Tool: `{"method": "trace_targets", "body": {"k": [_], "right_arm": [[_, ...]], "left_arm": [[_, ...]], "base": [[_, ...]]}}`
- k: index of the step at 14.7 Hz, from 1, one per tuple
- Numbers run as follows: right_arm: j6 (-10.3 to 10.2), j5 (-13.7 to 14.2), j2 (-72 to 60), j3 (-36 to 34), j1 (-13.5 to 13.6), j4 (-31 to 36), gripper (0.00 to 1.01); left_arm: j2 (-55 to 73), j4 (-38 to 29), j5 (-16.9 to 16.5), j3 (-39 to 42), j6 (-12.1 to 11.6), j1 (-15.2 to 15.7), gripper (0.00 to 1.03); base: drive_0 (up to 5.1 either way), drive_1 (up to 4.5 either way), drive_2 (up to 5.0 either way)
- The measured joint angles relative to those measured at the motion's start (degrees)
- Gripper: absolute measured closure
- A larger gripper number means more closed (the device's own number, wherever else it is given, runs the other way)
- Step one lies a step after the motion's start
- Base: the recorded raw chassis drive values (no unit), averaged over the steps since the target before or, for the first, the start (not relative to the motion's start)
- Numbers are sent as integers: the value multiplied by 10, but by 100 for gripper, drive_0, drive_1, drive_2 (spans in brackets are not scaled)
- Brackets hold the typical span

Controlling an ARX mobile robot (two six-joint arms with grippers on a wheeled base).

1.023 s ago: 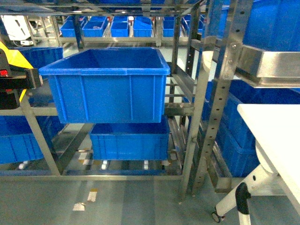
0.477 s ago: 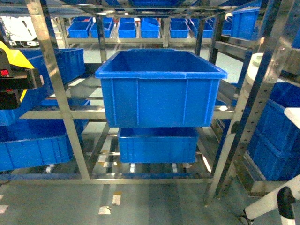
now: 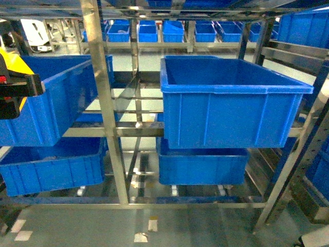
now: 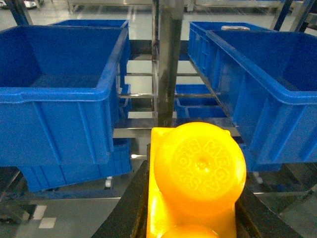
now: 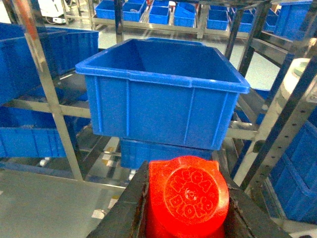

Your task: Sort and place red and yellow blocks in left bins

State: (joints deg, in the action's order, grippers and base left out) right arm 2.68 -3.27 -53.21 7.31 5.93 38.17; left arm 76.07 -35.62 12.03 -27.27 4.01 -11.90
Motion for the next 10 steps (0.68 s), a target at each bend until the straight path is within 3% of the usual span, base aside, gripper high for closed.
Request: {"method": "trace_targets", "body": {"k": [5, 8, 10], "right_arm": [[0, 0, -1, 0, 0, -1, 73], [0, -3, -1, 0, 0, 1, 73], [0, -3, 1, 0, 0, 0, 73]], "left_arm": [[0, 1, 0, 0, 0, 0, 76], [1, 2, 5, 0, 0, 7, 76], [0, 0, 1, 1, 0, 0, 76]], "base": [[-477, 355, 136], [0, 0, 0], [-15, 409, -440]]}}
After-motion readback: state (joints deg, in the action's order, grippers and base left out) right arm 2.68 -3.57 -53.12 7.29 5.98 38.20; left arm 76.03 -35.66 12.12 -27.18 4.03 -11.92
